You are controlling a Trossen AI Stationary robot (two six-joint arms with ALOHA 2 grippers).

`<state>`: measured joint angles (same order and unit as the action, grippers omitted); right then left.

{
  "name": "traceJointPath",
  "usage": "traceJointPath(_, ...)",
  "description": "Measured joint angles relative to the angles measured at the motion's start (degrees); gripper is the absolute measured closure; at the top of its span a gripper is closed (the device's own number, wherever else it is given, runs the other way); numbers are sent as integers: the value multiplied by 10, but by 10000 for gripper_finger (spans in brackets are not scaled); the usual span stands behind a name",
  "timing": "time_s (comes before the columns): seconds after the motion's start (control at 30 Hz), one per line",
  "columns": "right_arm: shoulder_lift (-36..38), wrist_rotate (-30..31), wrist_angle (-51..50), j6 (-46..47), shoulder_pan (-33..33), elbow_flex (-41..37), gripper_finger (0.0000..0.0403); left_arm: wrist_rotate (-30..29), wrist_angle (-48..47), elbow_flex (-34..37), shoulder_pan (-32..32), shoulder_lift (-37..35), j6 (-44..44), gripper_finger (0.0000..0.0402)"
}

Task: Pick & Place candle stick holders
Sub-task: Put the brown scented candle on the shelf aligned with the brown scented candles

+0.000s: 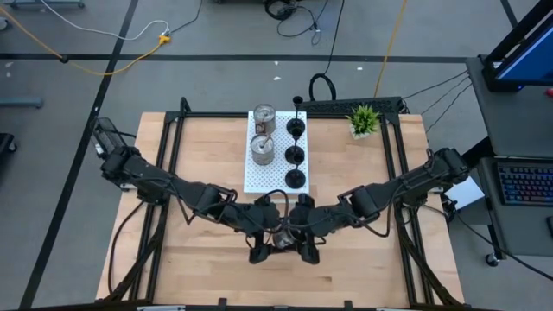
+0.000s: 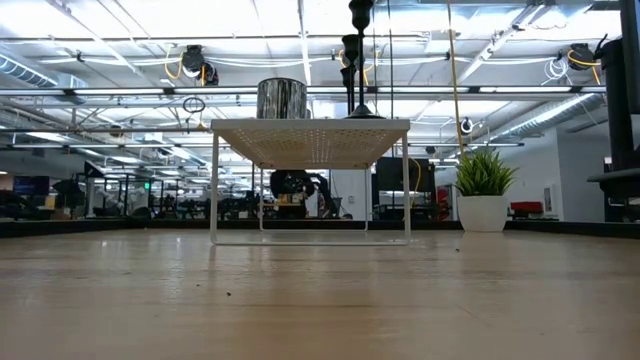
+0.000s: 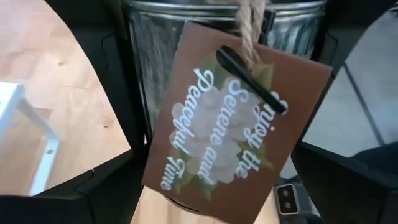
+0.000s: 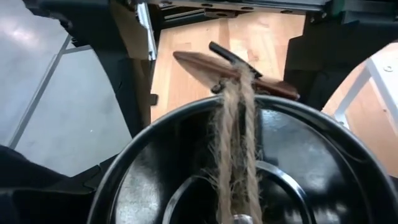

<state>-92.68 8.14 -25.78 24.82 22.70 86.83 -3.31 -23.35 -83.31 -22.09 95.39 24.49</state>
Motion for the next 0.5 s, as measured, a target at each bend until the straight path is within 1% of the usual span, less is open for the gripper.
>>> traceJointPath(0.37, 0, 1, -1, 0, 0, 0, 55, 43, 7, 0, 1, 0, 0, 7)
traceJointPath(0.5, 0, 5, 0, 0, 0, 0, 56, 46, 2, 0, 1, -1, 2, 7)
